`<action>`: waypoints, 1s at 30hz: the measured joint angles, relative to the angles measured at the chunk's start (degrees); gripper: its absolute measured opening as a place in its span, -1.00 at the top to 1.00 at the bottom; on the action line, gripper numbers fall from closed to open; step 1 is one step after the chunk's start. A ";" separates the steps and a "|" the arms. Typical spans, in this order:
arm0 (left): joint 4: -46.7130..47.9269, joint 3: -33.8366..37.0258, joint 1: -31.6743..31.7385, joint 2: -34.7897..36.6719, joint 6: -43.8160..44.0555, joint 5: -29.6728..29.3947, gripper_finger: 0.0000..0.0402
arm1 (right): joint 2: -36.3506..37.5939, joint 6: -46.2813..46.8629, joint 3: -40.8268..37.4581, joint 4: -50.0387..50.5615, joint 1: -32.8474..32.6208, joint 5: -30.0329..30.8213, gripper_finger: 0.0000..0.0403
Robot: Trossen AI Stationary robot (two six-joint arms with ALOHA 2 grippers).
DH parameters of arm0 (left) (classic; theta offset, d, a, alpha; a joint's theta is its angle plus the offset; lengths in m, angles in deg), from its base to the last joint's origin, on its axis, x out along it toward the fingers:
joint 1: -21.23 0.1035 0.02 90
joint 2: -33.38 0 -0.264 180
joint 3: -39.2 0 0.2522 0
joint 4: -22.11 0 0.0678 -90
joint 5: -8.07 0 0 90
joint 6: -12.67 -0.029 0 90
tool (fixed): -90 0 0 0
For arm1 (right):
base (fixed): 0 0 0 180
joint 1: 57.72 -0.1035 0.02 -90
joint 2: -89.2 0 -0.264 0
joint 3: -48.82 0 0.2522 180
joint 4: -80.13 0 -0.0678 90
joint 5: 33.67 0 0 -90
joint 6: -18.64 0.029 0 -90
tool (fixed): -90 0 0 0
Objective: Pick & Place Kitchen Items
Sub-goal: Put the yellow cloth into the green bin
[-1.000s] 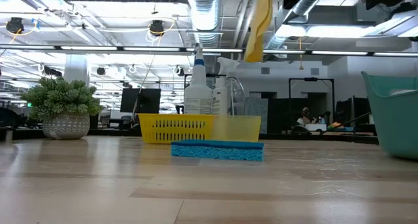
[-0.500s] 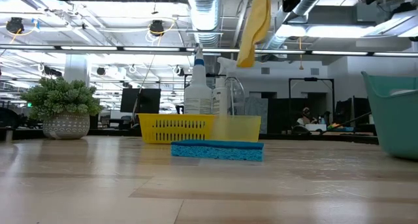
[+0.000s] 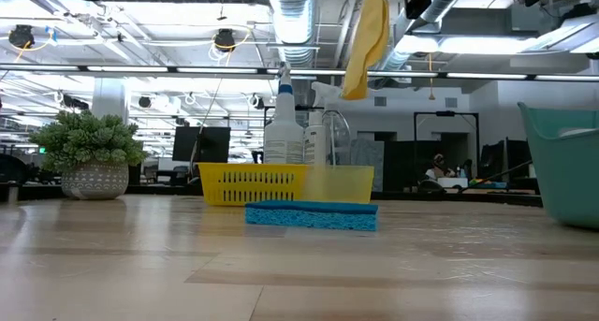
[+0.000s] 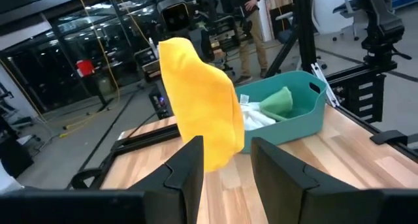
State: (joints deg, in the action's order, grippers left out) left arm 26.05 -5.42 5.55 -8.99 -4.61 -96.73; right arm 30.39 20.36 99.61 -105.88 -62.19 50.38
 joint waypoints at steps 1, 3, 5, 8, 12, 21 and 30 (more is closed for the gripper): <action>-0.01 0.00 0.00 0.00 0.00 -0.03 0.40 | 0.00 0.02 0.00 0.12 0.00 0.00 1.00; -0.01 0.00 0.00 0.00 0.00 -0.06 0.40 | 0.00 0.32 0.00 0.33 0.00 0.00 1.00; -0.01 0.00 0.00 0.00 0.00 -0.10 0.40 | 0.00 0.88 0.00 0.67 0.03 0.00 1.00; -0.01 0.00 0.00 0.00 0.00 -0.17 0.40 | 0.37 1.95 0.02 2.14 0.30 0.00 1.00; -0.01 0.00 0.00 0.00 0.00 -0.17 0.40 | 2.09 4.83 0.84 6.83 0.90 0.00 1.00; -0.03 0.00 0.00 0.00 0.00 -0.17 0.40 | 6.24 15.33 5.12 26.79 -2.66 0.00 1.00; -0.05 0.00 0.00 0.00 0.00 -0.17 0.40 | 13.01 15.83 5.29 28.69 -13.15 4.13 1.00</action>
State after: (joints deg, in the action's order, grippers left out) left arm 26.00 -5.42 5.55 -8.99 -4.61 -96.90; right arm 43.40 36.18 104.90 -77.19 -75.33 54.50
